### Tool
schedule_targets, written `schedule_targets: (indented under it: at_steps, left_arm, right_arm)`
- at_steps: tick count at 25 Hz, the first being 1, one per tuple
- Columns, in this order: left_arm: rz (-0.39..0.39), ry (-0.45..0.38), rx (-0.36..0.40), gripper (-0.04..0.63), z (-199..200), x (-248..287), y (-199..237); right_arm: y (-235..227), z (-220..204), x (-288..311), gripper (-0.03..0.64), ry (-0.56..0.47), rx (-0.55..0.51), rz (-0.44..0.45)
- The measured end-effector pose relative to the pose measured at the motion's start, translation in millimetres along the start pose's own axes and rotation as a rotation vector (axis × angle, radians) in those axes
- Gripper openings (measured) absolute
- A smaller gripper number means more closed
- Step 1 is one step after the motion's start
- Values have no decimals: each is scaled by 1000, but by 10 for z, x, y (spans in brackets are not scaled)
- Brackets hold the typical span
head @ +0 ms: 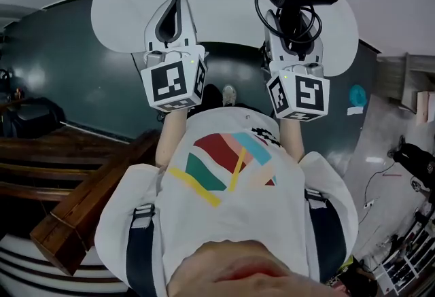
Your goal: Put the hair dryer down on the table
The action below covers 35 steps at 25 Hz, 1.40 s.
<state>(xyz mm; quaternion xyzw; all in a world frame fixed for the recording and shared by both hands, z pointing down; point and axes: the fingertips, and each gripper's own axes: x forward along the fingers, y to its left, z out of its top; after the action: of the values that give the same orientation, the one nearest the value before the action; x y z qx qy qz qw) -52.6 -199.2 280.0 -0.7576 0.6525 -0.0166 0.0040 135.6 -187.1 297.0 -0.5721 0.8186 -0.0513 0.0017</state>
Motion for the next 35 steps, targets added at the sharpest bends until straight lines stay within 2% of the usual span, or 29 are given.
schedule_targets:
  at_steps: [10,16,24,35]
  left_arm:
    - [-77,-30,14,15,102,107,-44]
    - [-105,-50,22,15,161,288,25]
    - [-142,-68,43,15,193,391,-5]
    - [-146,-50,55,15,134,505,108]
  right_arm:
    - [28,75,5,219,-27,20,-60]
    - [95,160,106,219,-49,-13,-79]
    - [105,159,140,219,-75,16,-89]
    - [117,93,416,219,-41,10,-86]
